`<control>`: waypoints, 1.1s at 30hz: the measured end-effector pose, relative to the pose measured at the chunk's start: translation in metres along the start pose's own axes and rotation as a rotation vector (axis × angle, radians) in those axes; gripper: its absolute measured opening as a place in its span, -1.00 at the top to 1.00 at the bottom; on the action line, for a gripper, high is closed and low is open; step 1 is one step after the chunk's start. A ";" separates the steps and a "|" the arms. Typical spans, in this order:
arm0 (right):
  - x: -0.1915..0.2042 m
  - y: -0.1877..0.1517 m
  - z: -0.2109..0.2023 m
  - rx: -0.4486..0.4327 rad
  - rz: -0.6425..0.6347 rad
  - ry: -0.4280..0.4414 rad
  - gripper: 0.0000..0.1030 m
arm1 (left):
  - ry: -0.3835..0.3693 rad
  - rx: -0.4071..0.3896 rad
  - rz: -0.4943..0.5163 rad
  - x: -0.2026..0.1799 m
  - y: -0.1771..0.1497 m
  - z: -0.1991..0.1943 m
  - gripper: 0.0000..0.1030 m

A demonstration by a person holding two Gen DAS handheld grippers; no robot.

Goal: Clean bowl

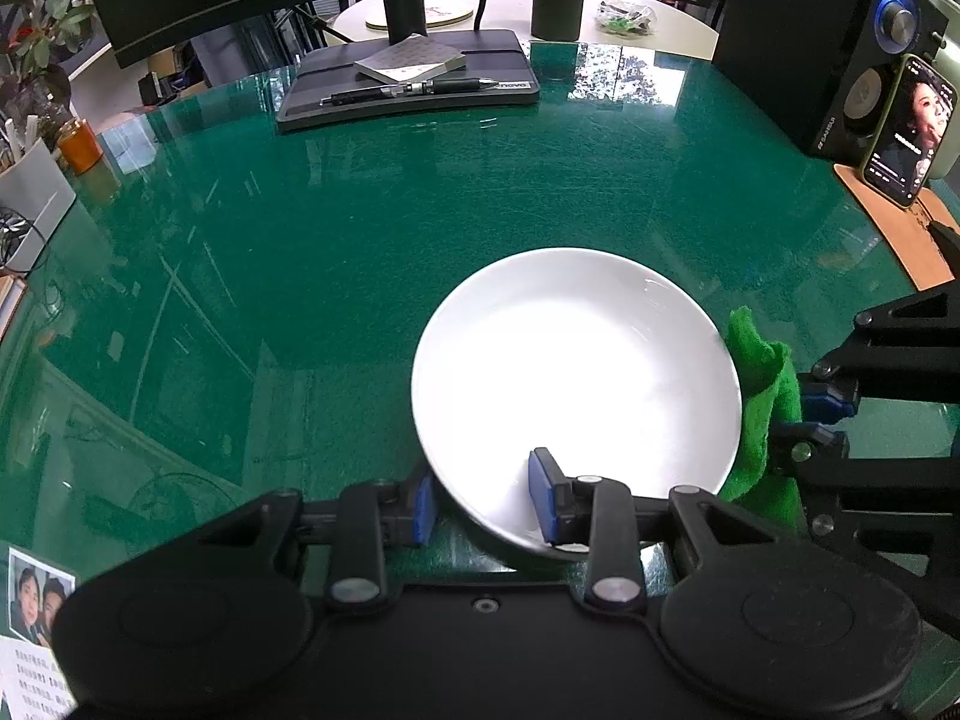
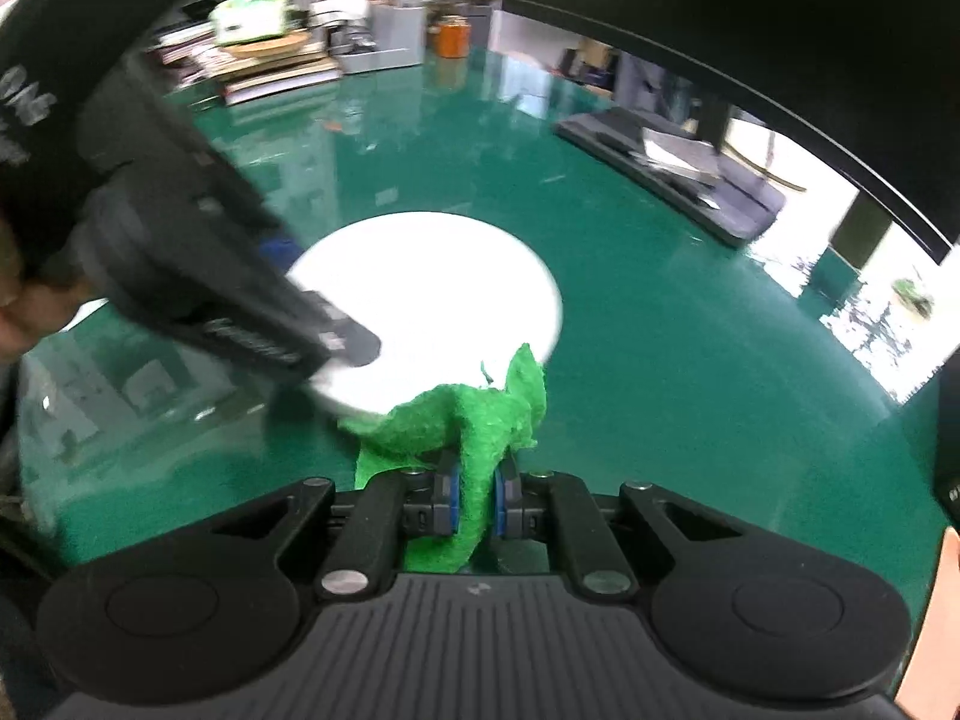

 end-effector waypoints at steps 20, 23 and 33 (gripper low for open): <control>-0.005 0.005 0.004 0.010 -0.040 -0.022 0.80 | 0.007 0.002 0.001 -0.002 -0.003 -0.002 0.37; -0.006 0.006 0.004 0.011 -0.048 -0.031 0.80 | 0.005 0.003 0.001 -0.002 -0.002 -0.002 0.37; -0.007 0.007 0.005 0.013 -0.067 -0.034 0.80 | 0.005 0.004 0.000 -0.002 -0.003 -0.002 0.37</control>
Point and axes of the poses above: each gripper's, at about its wrist camera, not at the fingertips, and z roughly the way its jaws point, x to its left, y to its top, the point moved 9 cm from there along z, roughly the way its jaws point, and after that the axes turned 8 degrees about -y, right-handed, at the moved point
